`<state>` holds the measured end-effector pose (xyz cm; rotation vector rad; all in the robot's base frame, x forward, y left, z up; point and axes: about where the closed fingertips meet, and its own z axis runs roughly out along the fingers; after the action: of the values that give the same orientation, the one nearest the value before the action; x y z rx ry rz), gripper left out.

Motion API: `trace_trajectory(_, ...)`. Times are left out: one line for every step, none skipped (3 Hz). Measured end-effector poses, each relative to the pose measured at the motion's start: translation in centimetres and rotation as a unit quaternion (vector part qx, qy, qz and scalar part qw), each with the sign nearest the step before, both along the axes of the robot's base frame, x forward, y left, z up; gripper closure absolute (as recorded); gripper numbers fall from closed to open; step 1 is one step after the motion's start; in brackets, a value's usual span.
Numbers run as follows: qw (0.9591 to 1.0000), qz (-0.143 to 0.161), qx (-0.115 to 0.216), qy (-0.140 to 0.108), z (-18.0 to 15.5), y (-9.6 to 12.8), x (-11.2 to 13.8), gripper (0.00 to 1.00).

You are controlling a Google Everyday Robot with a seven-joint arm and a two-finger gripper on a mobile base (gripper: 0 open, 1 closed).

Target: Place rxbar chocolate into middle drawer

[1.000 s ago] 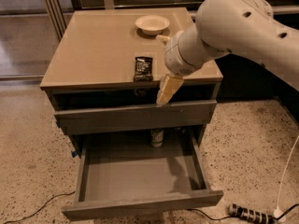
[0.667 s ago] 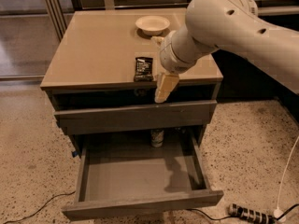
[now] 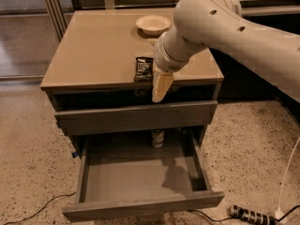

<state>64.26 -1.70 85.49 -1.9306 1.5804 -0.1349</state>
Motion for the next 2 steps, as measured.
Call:
trace_trajectory(0.9999, -0.004, 0.004, -0.012, -0.22, 0.34, 0.2, 0.0)
trace_trajectory(0.9994, -0.01, 0.012, -0.031, -0.36, 0.76, 0.06, 0.0)
